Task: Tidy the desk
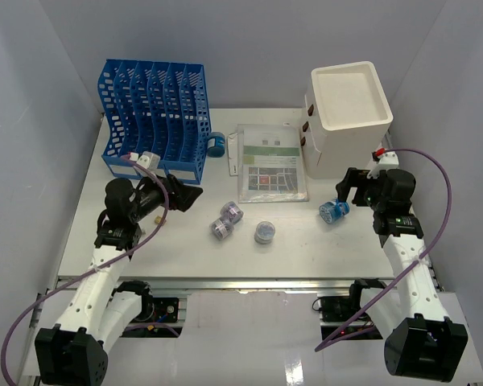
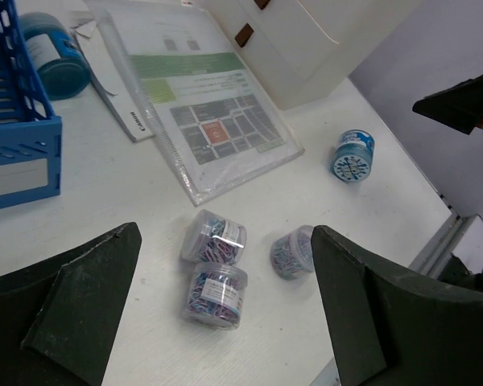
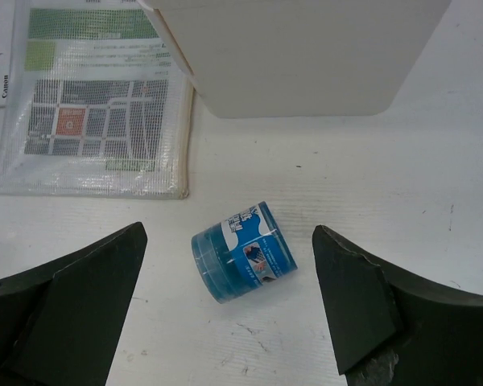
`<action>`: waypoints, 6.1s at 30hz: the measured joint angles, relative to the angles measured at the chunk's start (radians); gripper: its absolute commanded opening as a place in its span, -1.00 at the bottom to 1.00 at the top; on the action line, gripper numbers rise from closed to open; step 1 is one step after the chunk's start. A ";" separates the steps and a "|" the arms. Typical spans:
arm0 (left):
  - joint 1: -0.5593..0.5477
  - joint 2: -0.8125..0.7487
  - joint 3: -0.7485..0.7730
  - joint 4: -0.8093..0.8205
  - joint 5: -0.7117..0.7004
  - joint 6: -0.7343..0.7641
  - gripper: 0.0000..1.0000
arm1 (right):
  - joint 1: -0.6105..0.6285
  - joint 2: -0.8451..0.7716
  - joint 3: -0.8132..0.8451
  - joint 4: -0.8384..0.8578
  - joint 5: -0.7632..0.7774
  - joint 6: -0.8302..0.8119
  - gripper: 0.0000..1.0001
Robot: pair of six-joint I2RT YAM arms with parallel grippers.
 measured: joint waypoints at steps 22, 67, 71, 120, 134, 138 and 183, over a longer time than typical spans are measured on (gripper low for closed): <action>-0.271 0.984 0.810 0.225 0.194 0.264 0.92 | 0.013 0.149 0.072 -0.317 -0.966 -0.949 0.91; -0.466 1.960 1.768 0.858 -0.074 0.258 0.50 | 0.013 0.132 0.007 -0.234 -0.938 -0.926 0.92; -0.464 1.895 1.606 0.908 -0.104 0.246 0.53 | 0.029 0.132 0.017 -0.235 -0.894 -0.916 0.91; -0.407 0.849 0.418 0.733 -0.114 0.151 0.80 | 0.416 0.762 0.881 -0.166 0.612 -0.164 -0.33; -0.407 0.887 0.448 0.736 -0.069 0.137 0.80 | 0.401 0.627 0.760 -0.172 0.524 -0.156 -0.85; -0.407 0.946 0.469 0.766 -0.034 0.120 0.80 | 0.402 0.535 0.694 -0.218 0.501 -0.132 -0.85; -0.528 1.719 1.394 0.836 0.113 0.231 -0.76 | 0.393 0.285 0.428 -0.094 0.389 -0.176 -0.83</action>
